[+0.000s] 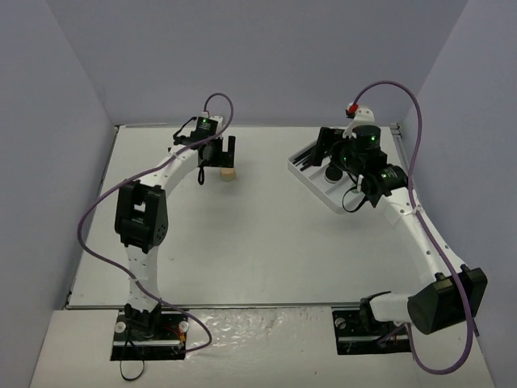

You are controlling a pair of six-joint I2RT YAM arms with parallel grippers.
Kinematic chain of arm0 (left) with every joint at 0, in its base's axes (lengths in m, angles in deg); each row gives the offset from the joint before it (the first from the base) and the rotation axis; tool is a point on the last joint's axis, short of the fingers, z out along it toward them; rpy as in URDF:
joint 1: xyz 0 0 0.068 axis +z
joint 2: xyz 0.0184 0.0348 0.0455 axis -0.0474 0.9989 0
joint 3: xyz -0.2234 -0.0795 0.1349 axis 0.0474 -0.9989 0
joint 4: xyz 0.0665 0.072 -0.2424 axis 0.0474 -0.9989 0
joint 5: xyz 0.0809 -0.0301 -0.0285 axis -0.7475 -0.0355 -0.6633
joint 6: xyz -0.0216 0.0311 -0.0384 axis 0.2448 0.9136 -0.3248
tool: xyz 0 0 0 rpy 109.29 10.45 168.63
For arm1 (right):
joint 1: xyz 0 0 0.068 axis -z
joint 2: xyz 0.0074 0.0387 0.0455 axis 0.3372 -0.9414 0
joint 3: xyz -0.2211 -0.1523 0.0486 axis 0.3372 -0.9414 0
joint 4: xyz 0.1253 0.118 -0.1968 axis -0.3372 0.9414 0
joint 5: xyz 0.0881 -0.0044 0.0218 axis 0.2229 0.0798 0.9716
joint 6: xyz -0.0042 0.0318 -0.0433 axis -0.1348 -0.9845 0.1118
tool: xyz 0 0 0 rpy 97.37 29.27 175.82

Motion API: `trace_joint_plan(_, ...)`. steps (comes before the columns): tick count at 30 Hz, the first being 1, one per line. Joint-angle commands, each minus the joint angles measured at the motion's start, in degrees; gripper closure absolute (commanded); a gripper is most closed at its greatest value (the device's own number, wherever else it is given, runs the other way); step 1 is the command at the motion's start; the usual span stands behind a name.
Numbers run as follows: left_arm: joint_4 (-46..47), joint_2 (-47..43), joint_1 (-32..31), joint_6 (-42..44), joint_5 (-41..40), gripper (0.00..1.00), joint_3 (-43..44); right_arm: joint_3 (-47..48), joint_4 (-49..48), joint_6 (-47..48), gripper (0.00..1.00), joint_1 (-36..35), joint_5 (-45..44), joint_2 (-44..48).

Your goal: Organize the makeup

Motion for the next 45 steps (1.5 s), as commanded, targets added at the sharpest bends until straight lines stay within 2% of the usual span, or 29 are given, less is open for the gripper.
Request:
trace_joint_plan(1,-2.68,4.48,-1.80,2.37,1.35,0.03,9.93,-4.37,-2.37,-0.71,0.00,0.20,1.61,5.80)
trace_joint_plan(6,-5.29,12.22,-3.20,3.47,-1.07,0.05,17.80,-8.67,-2.32,-2.40,0.00,0.38,2.81,7.75)
trace_joint_plan(11,-5.04,14.04,-3.93,3.80,-2.62,0.15,17.82,-11.02,-2.37,-3.61,0.00,0.38,3.62,8.85)
trace_joint_plan(14,-3.93,13.35,-4.19,3.88,-2.86,0.30,15.12,-11.28,-2.29,-3.44,0.00,0.38,3.21,9.02)
trace_joint_plan(18,-2.45,10.13,-5.49,3.70,-3.04,0.66,11.55,-10.93,-2.29,-2.83,0.00,0.38,3.12,8.67)
trace_joint_plan(20,-1.78,7.58,-7.78,3.62,-3.04,0.90,9.08,-10.93,-2.37,-2.59,0.00,0.30,3.04,8.59)
trace_joint_plan(22,-1.81,5.83,-9.51,2.97,-2.88,0.99,7.57,-11.09,-2.37,-2.40,0.00,0.29,3.03,8.42)
trace_joint_plan(31,1.97,-3.64,-23.00,-2.62,-6.10,1.00,-6.50,-14.19,-2.30,-1.99,0.00,0.11,3.13,9.74)
trace_joint_plan(34,3.90,-4.91,-26.96,-4.62,-7.00,0.93,-10.29,-15.38,-2.30,-1.78,0.00,0.03,3.03,10.38)
trace_joint_plan(39,8.68,-6.33,-31.11,-8.21,-8.10,0.72,-16.54,-16.80,-2.29,-1.77,0.00,-0.06,2.77,11.55)
trace_joint_plan(45,9.70,-7.56,-32.58,-10.00,-9.35,0.33,-19.33,-17.26,-2.20,-1.69,0.00,-0.06,2.24,13.23)
